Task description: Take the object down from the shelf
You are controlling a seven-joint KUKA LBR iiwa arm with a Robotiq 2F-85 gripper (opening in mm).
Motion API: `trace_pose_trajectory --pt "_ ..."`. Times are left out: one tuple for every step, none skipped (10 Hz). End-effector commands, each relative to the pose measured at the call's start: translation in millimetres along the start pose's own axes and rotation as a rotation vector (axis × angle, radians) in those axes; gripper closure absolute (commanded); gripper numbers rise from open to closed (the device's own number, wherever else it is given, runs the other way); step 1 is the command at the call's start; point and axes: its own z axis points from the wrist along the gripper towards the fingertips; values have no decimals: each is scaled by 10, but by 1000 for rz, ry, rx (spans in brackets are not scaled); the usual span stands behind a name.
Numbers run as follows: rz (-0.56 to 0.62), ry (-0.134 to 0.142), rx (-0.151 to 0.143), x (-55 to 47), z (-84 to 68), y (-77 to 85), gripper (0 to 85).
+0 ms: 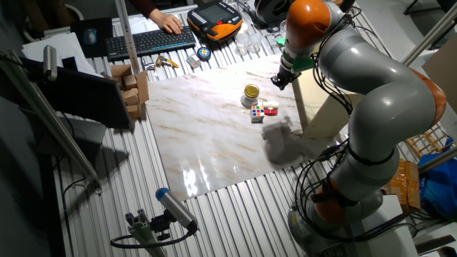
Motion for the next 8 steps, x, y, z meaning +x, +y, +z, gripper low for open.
trace_pose_trajectory --pt "0 0 0 1 3 0 850" --pt "0 -1 2 1 6 0 850" --pt "0 -1 2 2 8 0 850" --pt "0 -3 2 1 10 0 850" --pt "0 -4 2 0 14 1 850" --pt "0 -4 3 -1 20 3 850" --pt "0 -6 3 -1 25 3 850" --pt "0 -6 3 2 28 5 850"
